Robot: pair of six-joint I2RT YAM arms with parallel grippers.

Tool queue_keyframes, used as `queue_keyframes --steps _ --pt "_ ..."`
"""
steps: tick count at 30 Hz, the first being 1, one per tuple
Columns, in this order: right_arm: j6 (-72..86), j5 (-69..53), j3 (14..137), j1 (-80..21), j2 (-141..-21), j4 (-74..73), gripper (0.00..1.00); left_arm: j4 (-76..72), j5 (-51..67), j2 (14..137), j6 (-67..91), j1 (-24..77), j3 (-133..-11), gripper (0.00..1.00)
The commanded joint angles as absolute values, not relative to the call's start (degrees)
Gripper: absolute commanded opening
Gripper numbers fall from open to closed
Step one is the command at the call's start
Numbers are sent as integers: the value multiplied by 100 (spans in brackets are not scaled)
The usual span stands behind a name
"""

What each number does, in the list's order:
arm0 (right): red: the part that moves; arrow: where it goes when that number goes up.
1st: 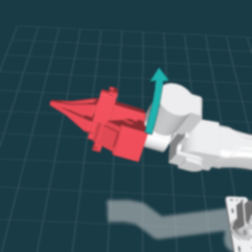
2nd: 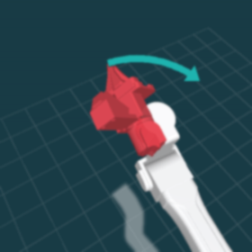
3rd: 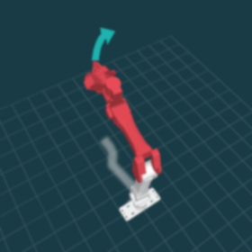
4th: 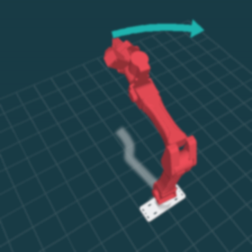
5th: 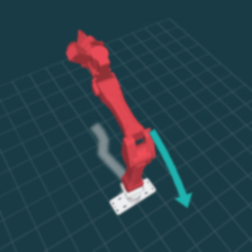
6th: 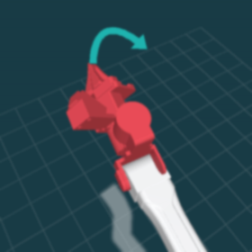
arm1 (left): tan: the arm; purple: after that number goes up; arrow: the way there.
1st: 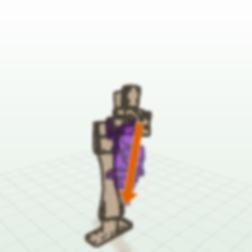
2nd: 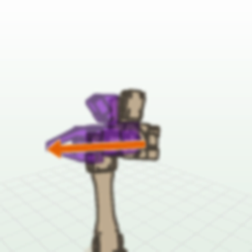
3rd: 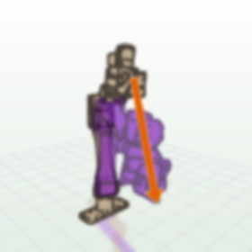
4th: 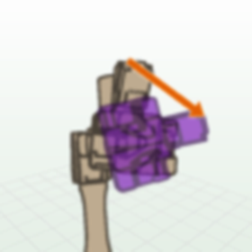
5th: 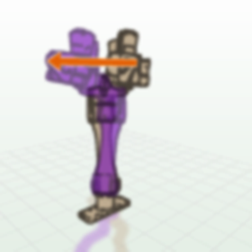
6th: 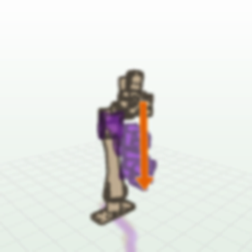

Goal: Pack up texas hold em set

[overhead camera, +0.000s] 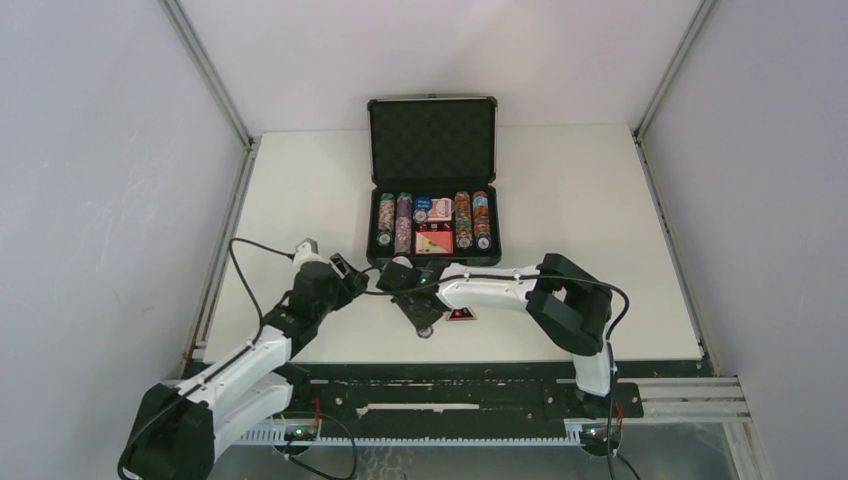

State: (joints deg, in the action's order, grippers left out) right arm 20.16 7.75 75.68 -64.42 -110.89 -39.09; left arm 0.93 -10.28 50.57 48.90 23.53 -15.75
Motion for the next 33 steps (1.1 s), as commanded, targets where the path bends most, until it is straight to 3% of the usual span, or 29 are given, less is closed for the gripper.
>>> queue_keyframes --steps 1,33 --pt "2303 852 7364 -6633 -10801 -3807 19 -49 -1034 4895 4772 2400 -1743 70" --pt "2897 473 7084 -7429 -10818 -3565 11 -44 -1031 4856 4790 2462 -1740 70"
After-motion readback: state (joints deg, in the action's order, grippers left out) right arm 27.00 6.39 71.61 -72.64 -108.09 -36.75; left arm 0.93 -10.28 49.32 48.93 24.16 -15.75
